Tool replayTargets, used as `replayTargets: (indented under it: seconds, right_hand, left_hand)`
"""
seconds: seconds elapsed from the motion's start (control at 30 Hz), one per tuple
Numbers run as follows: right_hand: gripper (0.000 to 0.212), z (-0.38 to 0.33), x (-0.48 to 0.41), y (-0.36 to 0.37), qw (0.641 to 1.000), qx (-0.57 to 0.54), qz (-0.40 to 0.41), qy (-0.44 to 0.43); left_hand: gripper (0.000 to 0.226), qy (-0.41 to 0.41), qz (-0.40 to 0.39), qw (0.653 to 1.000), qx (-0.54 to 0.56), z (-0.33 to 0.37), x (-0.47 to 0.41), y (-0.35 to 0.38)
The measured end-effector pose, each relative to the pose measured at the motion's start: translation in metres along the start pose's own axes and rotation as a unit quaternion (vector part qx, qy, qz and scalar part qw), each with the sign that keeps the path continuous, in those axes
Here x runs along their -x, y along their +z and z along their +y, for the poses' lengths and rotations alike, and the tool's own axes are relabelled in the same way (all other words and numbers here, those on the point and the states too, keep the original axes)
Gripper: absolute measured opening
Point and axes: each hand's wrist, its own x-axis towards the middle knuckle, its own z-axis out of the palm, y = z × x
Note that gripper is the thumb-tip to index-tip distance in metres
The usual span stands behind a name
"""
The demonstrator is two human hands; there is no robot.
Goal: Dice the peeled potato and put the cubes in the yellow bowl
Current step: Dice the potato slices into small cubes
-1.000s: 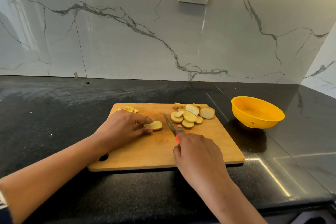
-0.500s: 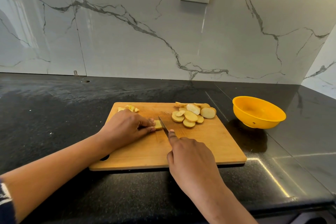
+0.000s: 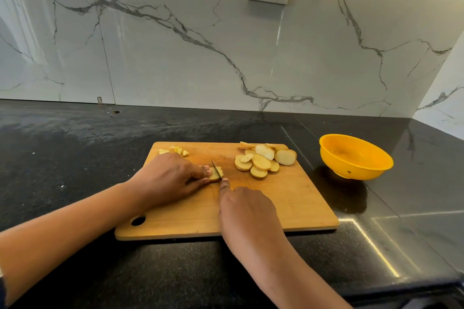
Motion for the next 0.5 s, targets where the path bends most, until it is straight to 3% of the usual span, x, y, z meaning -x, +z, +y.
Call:
replayTargets:
  seconds: [0.17,0.5]
  right_hand:
    - [0.059,0.002,0.011,-0.003,1.000,-0.009,-0.001,-0.005]
    - [0.053,0.013,0.035,0.002,0.996,-0.064,0.064,0.005]
  left_hand:
    - [0.049,-0.021,0.014,1.000,-0.015,0.002,-0.001,0.004]
    - [0.052,-0.020,0.029,0.999,0.007,-0.001,0.012,0.000]
